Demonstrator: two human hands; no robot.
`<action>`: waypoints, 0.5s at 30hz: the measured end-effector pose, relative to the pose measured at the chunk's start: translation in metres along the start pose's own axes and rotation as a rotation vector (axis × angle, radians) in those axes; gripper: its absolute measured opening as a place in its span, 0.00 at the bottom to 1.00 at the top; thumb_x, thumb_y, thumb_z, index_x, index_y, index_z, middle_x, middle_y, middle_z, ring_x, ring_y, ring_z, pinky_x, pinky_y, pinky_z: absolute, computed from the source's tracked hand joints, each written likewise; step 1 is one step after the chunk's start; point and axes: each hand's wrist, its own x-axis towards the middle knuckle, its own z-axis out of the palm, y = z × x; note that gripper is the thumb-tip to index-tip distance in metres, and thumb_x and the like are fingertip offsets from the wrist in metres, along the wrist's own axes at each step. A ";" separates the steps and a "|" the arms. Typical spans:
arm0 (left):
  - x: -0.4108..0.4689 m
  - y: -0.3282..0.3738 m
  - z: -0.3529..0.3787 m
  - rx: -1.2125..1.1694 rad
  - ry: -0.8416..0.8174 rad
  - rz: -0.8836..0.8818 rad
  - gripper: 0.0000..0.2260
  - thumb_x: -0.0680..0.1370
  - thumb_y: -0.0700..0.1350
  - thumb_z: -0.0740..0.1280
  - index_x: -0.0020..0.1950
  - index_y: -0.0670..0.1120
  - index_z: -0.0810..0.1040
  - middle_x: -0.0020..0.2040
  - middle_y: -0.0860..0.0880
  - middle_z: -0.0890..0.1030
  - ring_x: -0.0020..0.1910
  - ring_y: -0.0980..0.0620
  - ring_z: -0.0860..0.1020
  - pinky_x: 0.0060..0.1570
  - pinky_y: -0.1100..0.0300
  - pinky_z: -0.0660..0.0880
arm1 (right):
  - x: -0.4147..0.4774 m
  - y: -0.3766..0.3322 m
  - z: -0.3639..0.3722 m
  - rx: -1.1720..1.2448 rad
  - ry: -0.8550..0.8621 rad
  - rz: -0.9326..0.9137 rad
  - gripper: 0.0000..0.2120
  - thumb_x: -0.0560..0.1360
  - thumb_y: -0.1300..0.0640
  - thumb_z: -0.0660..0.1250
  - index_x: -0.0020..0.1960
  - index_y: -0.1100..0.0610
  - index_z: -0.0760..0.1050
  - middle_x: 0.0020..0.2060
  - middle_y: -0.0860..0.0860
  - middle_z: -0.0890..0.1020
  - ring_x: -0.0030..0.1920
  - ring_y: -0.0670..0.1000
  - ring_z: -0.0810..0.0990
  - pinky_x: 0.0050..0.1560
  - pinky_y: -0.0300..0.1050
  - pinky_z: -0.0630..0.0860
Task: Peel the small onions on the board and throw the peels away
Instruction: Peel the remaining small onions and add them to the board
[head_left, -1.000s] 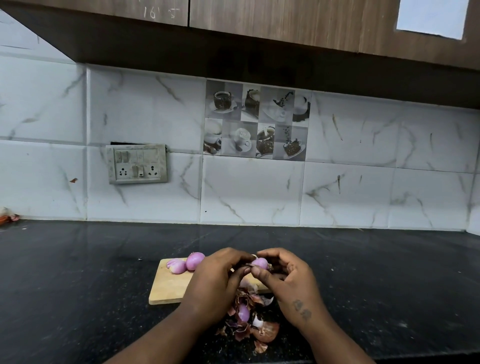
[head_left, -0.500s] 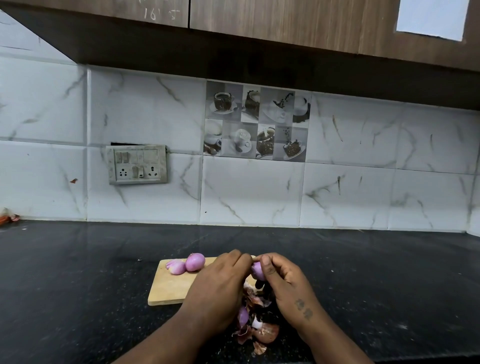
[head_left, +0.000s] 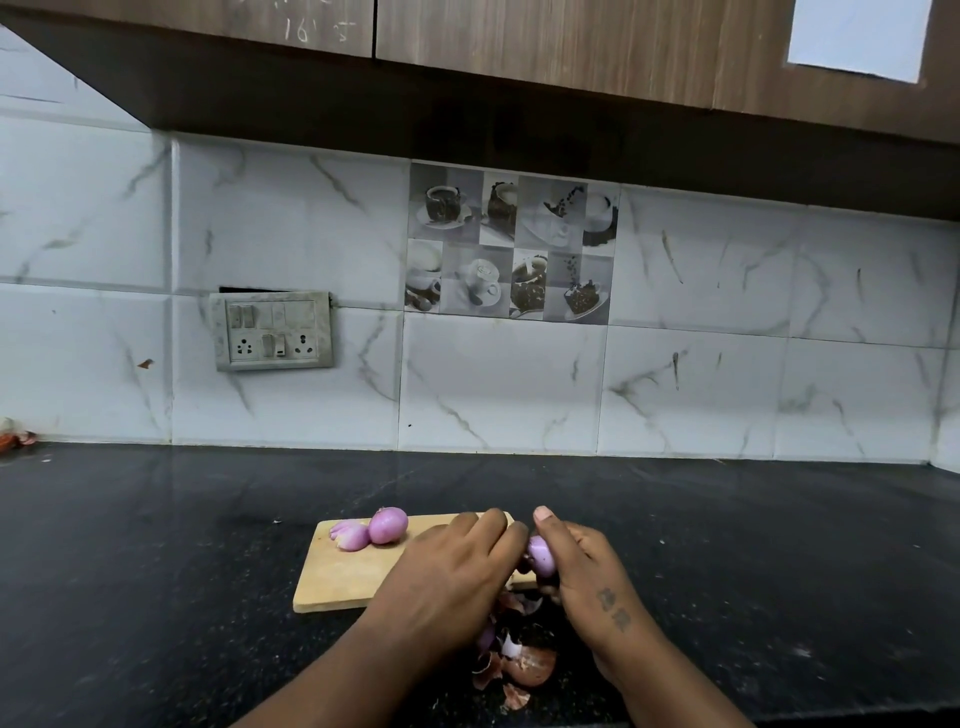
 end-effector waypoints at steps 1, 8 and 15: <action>0.001 0.002 -0.001 0.028 0.039 0.025 0.23 0.59 0.52 0.70 0.52 0.49 0.73 0.43 0.53 0.74 0.35 0.51 0.74 0.29 0.56 0.73 | -0.001 -0.001 0.000 -0.005 0.014 0.011 0.27 0.79 0.38 0.60 0.34 0.59 0.63 0.31 0.53 0.67 0.34 0.52 0.65 0.39 0.50 0.64; 0.001 0.009 0.004 0.126 0.137 0.102 0.04 0.76 0.47 0.60 0.45 0.49 0.74 0.38 0.50 0.74 0.31 0.49 0.71 0.29 0.55 0.67 | -0.002 -0.006 -0.001 -0.040 0.022 0.093 0.30 0.84 0.40 0.56 0.28 0.53 0.55 0.24 0.51 0.58 0.26 0.51 0.58 0.30 0.44 0.57; 0.002 0.008 -0.001 0.132 0.124 0.076 0.05 0.72 0.49 0.61 0.38 0.50 0.73 0.32 0.51 0.74 0.26 0.50 0.71 0.27 0.58 0.58 | -0.003 -0.010 0.001 -0.035 0.018 0.103 0.31 0.81 0.38 0.61 0.25 0.51 0.59 0.22 0.47 0.61 0.24 0.47 0.60 0.27 0.38 0.61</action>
